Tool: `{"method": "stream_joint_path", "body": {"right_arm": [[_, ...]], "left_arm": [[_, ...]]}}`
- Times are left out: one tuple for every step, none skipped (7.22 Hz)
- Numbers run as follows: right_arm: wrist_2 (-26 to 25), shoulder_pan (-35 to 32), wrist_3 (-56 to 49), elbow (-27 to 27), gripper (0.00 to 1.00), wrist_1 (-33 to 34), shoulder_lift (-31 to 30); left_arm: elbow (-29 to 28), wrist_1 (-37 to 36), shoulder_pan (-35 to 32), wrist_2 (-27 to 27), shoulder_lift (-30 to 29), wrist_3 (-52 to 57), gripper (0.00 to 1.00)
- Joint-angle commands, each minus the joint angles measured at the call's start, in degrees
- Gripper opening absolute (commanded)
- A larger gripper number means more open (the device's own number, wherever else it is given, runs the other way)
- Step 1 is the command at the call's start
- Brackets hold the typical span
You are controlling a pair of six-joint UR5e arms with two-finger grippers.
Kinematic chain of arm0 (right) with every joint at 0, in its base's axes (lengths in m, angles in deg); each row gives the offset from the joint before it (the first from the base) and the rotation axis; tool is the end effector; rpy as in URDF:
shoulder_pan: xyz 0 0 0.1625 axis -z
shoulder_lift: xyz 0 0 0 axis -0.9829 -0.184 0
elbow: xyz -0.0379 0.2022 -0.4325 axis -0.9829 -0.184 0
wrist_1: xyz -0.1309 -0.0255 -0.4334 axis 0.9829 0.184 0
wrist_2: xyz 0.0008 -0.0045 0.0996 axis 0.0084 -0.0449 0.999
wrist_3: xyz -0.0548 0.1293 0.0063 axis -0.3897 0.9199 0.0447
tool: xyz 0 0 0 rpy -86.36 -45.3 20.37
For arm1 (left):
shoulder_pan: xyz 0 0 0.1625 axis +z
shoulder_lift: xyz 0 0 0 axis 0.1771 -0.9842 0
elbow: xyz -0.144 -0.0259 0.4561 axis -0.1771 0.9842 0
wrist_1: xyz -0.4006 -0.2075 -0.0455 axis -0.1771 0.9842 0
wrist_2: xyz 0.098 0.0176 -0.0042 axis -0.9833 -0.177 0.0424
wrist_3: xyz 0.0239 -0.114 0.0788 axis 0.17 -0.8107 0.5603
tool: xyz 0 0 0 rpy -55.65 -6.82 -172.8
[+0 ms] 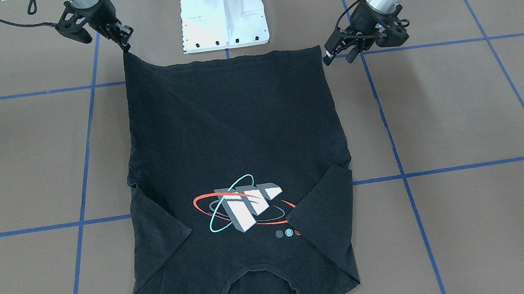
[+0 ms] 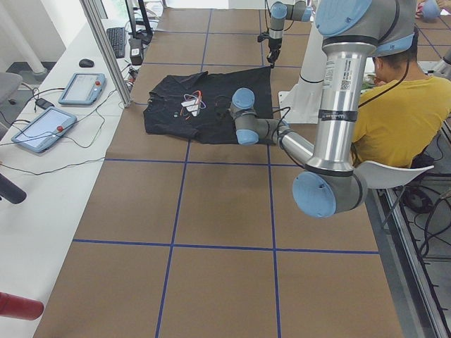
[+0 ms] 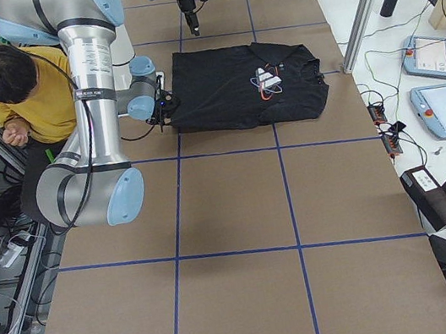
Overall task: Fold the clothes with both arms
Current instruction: 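Move the left gripper down to the hem corner nearest the robot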
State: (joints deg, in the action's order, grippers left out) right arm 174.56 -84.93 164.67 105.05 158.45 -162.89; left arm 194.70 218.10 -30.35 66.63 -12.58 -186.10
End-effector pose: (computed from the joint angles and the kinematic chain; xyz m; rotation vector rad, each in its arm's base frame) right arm -0.4548 -0.1611 0.4149 -0.3013 -0.8575 0.5218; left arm 0.4570 -0.2817 0.4423 -0.0751 1.1963 -0.3729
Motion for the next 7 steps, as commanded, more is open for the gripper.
{"method": "stream_joint_path", "body": {"right_arm": [[0.31, -0.26, -0.08, 0.16, 0.0, 0.0, -0.02], [0.39, -0.61, -0.08, 0.51, 0.0, 0.0, -0.02], [0.39, -0.79, -0.08, 0.51, 0.0, 0.0, -0.11], [0.39, -0.79, -0.08, 0.51, 0.0, 0.09, -0.02], [0.39, -0.79, -0.08, 0.51, 0.0, 0.0, -0.11], [0.39, -0.88, -0.08, 0.43, 0.0, 0.09, -0.11], [0.39, -0.88, -0.08, 0.43, 0.0, 0.0, -0.11]], "left_arm": [[0.78, -1.03, 9.74, -7.2, 0.68, -9.38, 0.89], [0.7, -3.38, 12.21, -7.74, 0.59, -10.81, 0.85], [0.52, -4.36, 14.32, -10.27, 0.68, -10.99, 0.82], [0.17, -4.37, 15.3, -10.55, 0.59, -11.69, 0.8], [-0.18, -4.37, 16.01, -10.56, 0.51, -12.05, 0.77], [-0.44, -4.37, 16.1, -10.64, 0.5, -12.05, 0.75], [-0.45, -4.37, 16.1, -10.65, 0.59, -12.05, 0.72]]}}
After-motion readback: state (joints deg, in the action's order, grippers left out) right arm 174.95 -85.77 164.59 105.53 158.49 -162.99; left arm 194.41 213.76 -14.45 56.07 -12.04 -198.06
